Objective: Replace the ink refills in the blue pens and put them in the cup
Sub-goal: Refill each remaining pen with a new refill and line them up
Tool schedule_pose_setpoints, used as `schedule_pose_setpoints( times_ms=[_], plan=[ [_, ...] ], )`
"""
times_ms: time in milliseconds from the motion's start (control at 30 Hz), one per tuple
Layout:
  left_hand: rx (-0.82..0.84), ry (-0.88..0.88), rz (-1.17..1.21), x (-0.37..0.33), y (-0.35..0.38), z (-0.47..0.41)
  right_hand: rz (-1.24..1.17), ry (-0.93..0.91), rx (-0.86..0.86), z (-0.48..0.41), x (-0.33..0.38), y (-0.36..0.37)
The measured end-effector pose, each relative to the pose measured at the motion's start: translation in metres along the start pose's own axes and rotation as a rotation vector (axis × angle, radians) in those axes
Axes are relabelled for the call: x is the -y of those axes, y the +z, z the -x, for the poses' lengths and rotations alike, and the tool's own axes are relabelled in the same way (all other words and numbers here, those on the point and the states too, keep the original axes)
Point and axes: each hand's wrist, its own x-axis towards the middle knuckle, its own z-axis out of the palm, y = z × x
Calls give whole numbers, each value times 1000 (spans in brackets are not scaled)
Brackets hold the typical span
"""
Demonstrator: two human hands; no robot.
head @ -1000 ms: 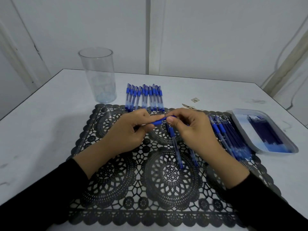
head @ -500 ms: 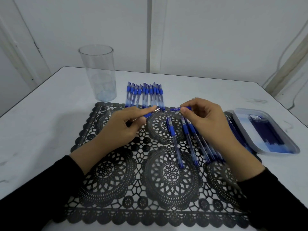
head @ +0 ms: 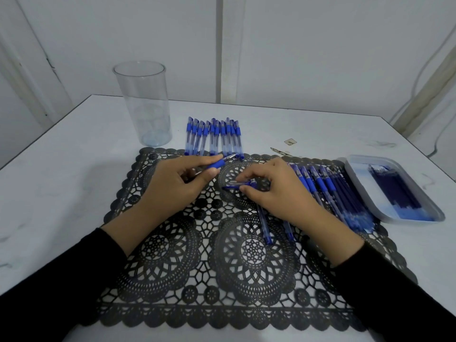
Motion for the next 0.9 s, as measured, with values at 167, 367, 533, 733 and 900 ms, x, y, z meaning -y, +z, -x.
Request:
schedule_pose_setpoints(
  times_ms=[167, 367, 533, 733, 900],
  plan=[
    [-7, 24, -69, -1, 1, 0, 87, -27, -10, 0, -1, 3],
    [13, 53, -75, 0, -2, 2, -100, 47, -92, -1, 1, -12],
    [39, 118, -44, -4, -1, 2, -361, 59, -105, 1, 12, -10],
    [78, 126, 43, -11, -1, 3, -404, 35, -118, 1, 14, -6],
    [88, 29, 89, -6, -2, 3, -385, -17, -89, 2, 14, -8]
  ],
)
